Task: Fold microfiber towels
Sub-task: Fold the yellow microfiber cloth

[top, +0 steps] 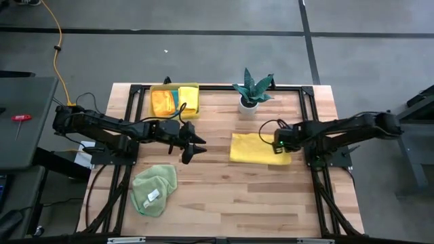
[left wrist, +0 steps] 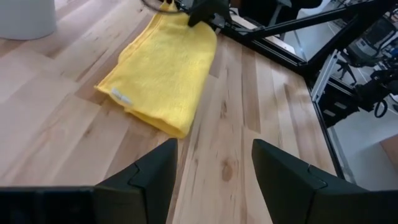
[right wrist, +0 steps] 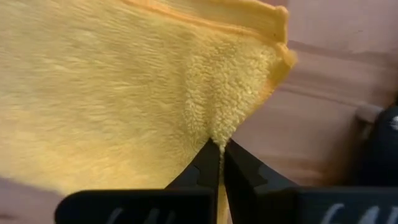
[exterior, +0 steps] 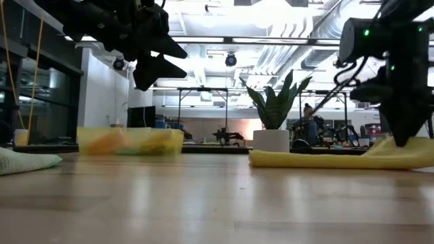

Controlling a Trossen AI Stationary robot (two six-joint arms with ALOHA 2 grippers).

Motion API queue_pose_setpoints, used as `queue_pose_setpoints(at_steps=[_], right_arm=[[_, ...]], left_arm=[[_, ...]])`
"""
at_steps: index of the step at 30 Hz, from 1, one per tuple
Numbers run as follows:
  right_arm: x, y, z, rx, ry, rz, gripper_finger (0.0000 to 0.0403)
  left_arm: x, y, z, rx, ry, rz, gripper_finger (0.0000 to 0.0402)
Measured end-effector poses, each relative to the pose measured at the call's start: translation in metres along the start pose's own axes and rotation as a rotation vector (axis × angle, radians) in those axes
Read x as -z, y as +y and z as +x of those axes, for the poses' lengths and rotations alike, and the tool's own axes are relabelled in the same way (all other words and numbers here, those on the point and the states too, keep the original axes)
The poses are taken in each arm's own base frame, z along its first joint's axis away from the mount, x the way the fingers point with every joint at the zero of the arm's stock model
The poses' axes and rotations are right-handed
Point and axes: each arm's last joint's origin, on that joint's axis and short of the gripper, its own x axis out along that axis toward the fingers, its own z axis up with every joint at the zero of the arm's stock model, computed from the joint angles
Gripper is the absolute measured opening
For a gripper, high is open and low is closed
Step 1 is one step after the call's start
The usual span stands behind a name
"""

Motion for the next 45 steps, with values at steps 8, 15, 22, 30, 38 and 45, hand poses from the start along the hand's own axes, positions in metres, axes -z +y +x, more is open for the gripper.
queue_pose_setpoints(at_steps=[8, 15, 22, 30, 38, 45], right_arm=[[-0.005, 0.012, -0.026, -0.111, -0.039, -0.002, 0.0000], [-0.015, 0.044, -0.035, -0.320, -0.099, 0.010, 0.0000], [-0.021, 0.074, -0.021, -0.432, -0.093, 0.011, 0.0000], [-0.027, 0.105, -0.003, -0.561, -0.099, 0.051, 0.0000], [-0.026, 0.115, 0.016, -0.530, -0.078, 0.113, 0.0000], [-0.033, 0.120, 0.014, -0.584, -0.175, 0.202, 0.0020]], left_arm=[[0.000, 0.000, 0.000, -0.013, -0.006, -0.001, 0.0195], [0.000, 0.000, 0.000, -0.013, -0.006, -0.008, 0.0195], [0.000, 0.003, 0.002, -0.087, -0.032, 0.000, 0.0195], [0.007, 0.008, 0.011, -0.133, 0.008, 0.050, 0.0195], [0.014, 0.012, 0.018, -0.148, 0.052, 0.041, 0.0195], [0.015, 0.012, 0.018, -0.148, 0.052, 0.041, 0.0195]])
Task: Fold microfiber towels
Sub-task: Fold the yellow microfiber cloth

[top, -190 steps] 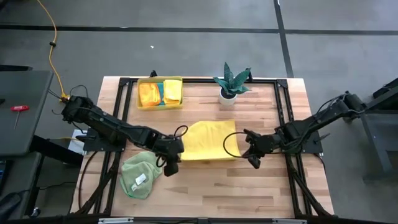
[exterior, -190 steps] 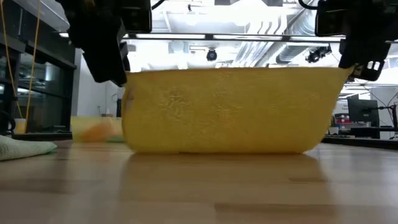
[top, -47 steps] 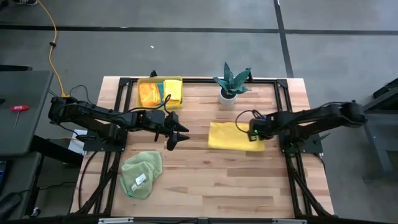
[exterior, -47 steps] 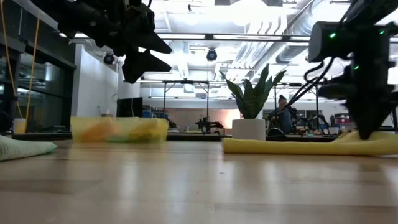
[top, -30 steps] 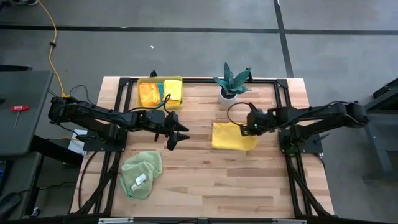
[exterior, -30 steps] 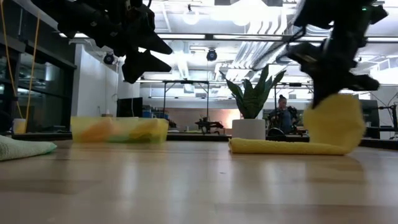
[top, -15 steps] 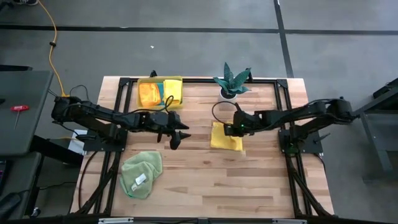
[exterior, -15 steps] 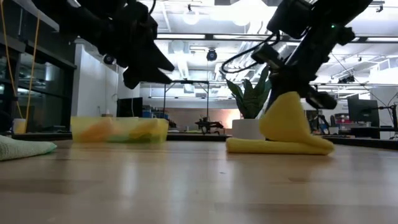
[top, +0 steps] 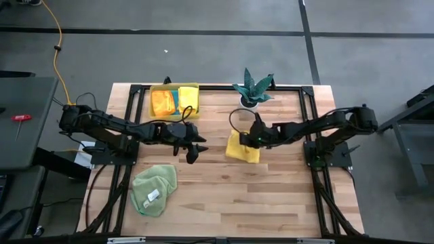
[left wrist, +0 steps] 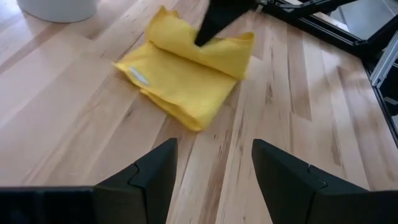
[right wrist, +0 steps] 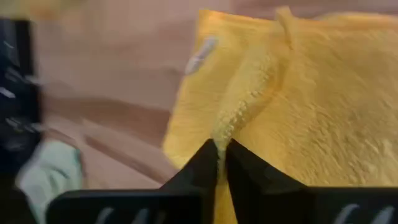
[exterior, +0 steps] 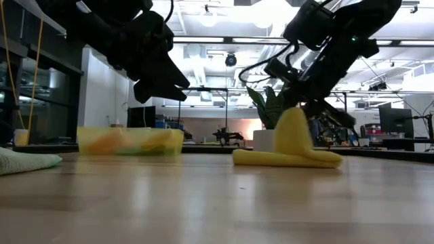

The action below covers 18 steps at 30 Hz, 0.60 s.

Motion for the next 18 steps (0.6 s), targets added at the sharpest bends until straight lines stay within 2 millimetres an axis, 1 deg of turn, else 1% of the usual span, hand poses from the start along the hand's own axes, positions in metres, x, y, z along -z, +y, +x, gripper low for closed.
queue_pose_setpoints(at_steps=[3, 7, 10, 14, 16, 18], right_arm=[[-0.005, 0.005, 0.000, -0.048, -0.048, 0.029, 0.0056], [-0.010, 0.004, 0.000, -0.048, -0.111, 0.126, 0.0111], [-0.014, 0.008, 0.000, -0.094, -0.132, 0.183, 0.0151], [-0.018, 0.018, -0.006, -0.185, -0.156, 0.056, 0.0192], [-0.018, 0.019, -0.012, -0.194, -0.155, 0.004, 0.0203], [-0.018, 0.017, -0.020, -0.165, -0.137, -0.054, 0.0206]], left_arm=[[0.000, 0.000, 0.000, 0.003, 0.001, -0.001, 0.0195], [0.000, 0.000, 0.000, 0.007, 0.003, -0.001, 0.0195], [0.000, 0.000, 0.000, 0.007, 0.003, -0.003, 0.0195], [0.000, 0.000, 0.000, 0.008, 0.003, -0.015, 0.0195], [0.000, 0.000, 0.000, 0.009, 0.004, -0.026, 0.0195], [0.000, -0.001, 0.000, 0.012, 0.005, -0.026, 0.0195]])
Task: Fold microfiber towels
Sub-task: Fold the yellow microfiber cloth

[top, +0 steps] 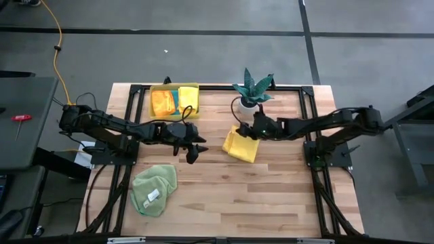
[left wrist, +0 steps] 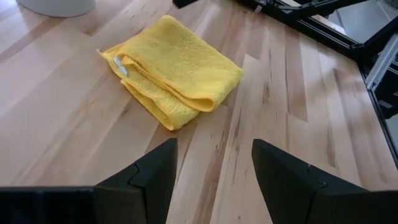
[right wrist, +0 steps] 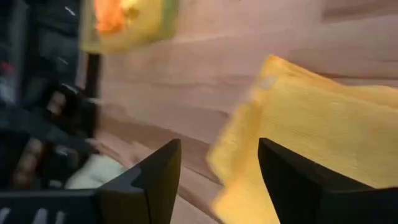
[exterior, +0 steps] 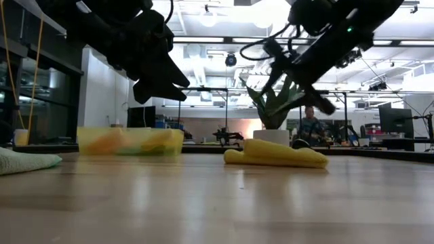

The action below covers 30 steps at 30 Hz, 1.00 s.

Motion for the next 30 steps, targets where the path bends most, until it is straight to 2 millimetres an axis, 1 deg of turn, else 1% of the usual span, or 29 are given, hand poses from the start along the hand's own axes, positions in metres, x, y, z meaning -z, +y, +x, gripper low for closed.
queue_pose_setpoints(at_steps=[2, 6, 8, 10, 14, 17, 24, 30], right_arm=[[0.001, -0.006, -0.010, 0.076, 0.028, -0.029, 0.0205], [0.008, -0.024, -0.029, 0.283, 0.079, 0.000, 0.0201], [0.014, -0.032, -0.035, 0.375, 0.104, 0.019, 0.0200], [0.020, -0.037, -0.036, 0.421, 0.119, 0.031, 0.0199], [0.030, -0.046, -0.030, 0.457, 0.155, 0.053, 0.0199], [0.034, -0.051, -0.021, 0.475, 0.153, 0.075, 0.0199], [0.041, -0.051, 0.005, 0.422, 0.161, 0.103, 0.0199], [0.045, -0.055, 0.016, 0.440, 0.171, 0.140, 0.0198]], left_arm=[[0.000, 0.000, 0.000, 0.010, 0.004, 0.000, 0.0195], [0.000, 0.000, 0.000, 0.013, 0.005, 0.000, 0.0195], [0.000, 0.000, 0.000, 0.013, 0.005, 0.000, 0.0195], [0.000, 0.000, 0.000, 0.014, 0.003, 0.000, 0.0195], [-0.001, -0.001, 0.000, 0.017, -0.003, -0.001, 0.0195], [-0.001, -0.001, 0.000, 0.017, -0.002, -0.004, 0.0195], [-0.001, -0.001, 0.000, 0.017, -0.003, -0.014, 0.0195], [-0.001, -0.001, 0.000, 0.017, -0.002, -0.048, 0.0195]])
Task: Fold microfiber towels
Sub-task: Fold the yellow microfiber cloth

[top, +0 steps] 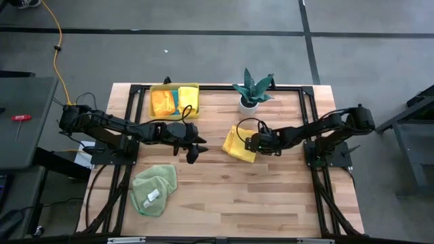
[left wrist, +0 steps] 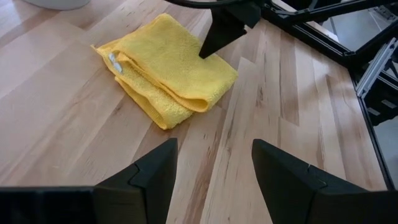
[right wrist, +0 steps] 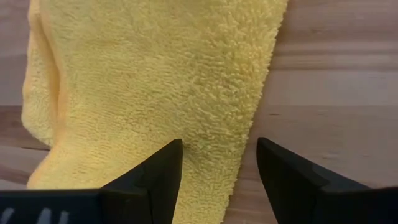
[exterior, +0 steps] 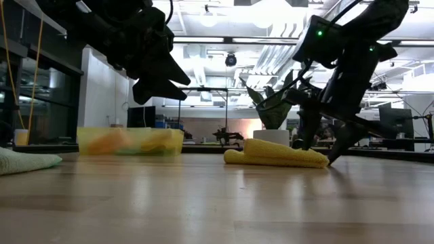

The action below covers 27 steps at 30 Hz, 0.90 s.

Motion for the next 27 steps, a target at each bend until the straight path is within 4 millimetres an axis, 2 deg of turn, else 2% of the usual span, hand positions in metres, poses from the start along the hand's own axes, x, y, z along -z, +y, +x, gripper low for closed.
queue_pose_setpoints(at_steps=[3, 5, 11, 12, 16, 22, 27], right_arm=[[0.000, 0.000, 0.001, -0.005, -0.002, 0.000, 0.0184], [0.000, 0.000, 0.001, 0.001, -0.006, -0.005, 0.0159], [-0.001, -0.006, -0.002, 0.059, -0.013, -0.121, 0.0024], [-0.001, -0.008, -0.005, 0.070, -0.012, -0.152, 0.0013], [-0.005, -0.023, -0.024, 0.192, 0.017, -0.275, 0.0015], [-0.011, -0.052, -0.065, 0.376, 0.062, -0.383, 0.0003], [-0.013, -0.065, -0.087, 0.401, 0.121, -0.389, 0.0001]], left_arm=[[0.000, 0.000, 0.000, 0.000, 0.000, 0.001, 0.0195], [0.000, 0.000, 0.000, 0.000, 0.000, 0.003, 0.0195], [0.000, 0.000, 0.000, -0.001, 0.001, 0.003, 0.0195], [0.000, 0.000, 0.000, 0.000, 0.001, 0.003, 0.0195], [0.000, 0.000, 0.000, -0.001, 0.001, 0.003, 0.0195], [0.000, 0.000, 0.000, -0.001, 0.001, 0.003, 0.0195], [0.000, 0.000, 0.000, -0.001, 0.001, 0.003, 0.0195]])
